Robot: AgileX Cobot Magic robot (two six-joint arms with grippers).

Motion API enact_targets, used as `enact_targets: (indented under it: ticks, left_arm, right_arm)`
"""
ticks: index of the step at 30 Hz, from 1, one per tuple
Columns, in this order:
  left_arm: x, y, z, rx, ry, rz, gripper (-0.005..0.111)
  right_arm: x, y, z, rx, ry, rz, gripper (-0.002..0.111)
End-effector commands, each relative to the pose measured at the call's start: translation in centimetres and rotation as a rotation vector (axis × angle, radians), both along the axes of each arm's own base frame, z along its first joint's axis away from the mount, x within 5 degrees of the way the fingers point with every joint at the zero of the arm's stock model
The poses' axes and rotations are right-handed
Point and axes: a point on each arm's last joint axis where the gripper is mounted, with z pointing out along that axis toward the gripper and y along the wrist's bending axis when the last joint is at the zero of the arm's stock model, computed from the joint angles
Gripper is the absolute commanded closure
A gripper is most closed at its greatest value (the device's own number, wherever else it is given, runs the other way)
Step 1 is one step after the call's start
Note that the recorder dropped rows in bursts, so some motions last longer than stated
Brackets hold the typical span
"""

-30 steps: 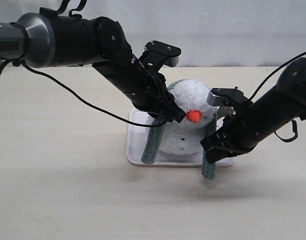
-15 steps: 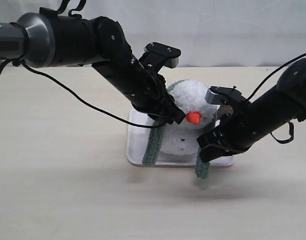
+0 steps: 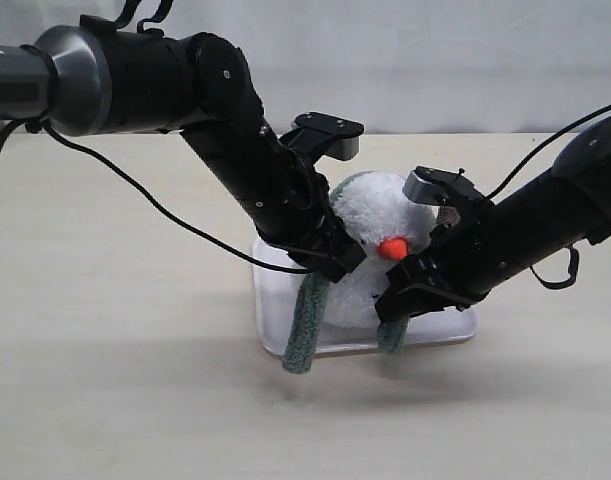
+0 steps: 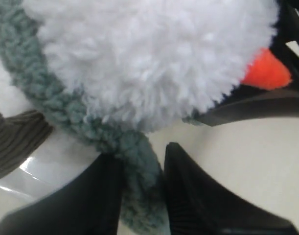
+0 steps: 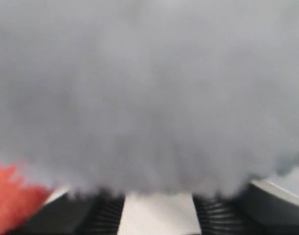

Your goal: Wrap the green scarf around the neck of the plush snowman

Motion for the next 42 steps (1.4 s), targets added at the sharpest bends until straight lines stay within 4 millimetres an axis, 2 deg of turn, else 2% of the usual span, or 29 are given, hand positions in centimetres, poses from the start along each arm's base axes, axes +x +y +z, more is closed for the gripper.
enact_targets:
  ticks: [1, 8, 12, 16, 26, 29, 34, 37, 41, 42]
  left_arm:
    - [0.1, -0.1, 0.5, -0.013, -0.014, 0.001, 0.075]
    - [0.3, 0.4, 0.2, 0.049, -0.064, -0.052, 0.041]
    - [0.2, 0.8, 0.3, 0.092, -0.074, -0.081, 0.039]
    - [0.0, 1.0, 1.4, 0.085, -0.092, -0.085, 0.04]
    - [-1.2, 2.8, 6.4, 0.096, -0.194, -0.053, 0.04]
    - [-1.6, 3.4, 5.9, 0.158, -0.154, -0.048, 0.04]
    - [-1.7, 3.9, 2.6, 0.154, -0.193, -0.008, 0.04]
    - [-1.9, 4.2, 0.8, 0.137, -0.223, 0.025, 0.04]
    - [-2.4, 3.3, 0.7, 0.119, -0.256, -0.015, 0.04]
    - [-2.2, 2.8, 0.9, 0.101, -0.316, -0.021, 0.04]
  right_arm:
    - [-0.1, 0.1, 0.0, 0.008, -0.001, 0.01, 0.056]
    - [-0.5, -0.2, 1.3, -0.009, -0.028, 0.023, 0.054]
    - [-1.0, -1.1, 2.2, -0.115, -0.023, -0.02, 0.054]
    - [-1.6, -2.2, 2.9, -0.234, -0.015, -0.022, 0.054]
    - [-3.0, -1.7, 6.3, -0.129, -0.077, -0.023, 0.054]
    - [-3.2, -1.7, 8.3, -0.109, -0.166, -0.019, 0.054]
    - [-3.2, -2.0, 12.3, -0.088, -0.369, -0.08, 0.054]
    - [-2.9, -2.1, 12.8, -0.089, -0.427, -0.117, 0.054]
    - [-2.1, -1.9, 12.2, -0.062, -0.421, -0.135, 0.054]
    - [-1.9, -1.7, 12.1, -0.045, -0.424, -0.125, 0.054]
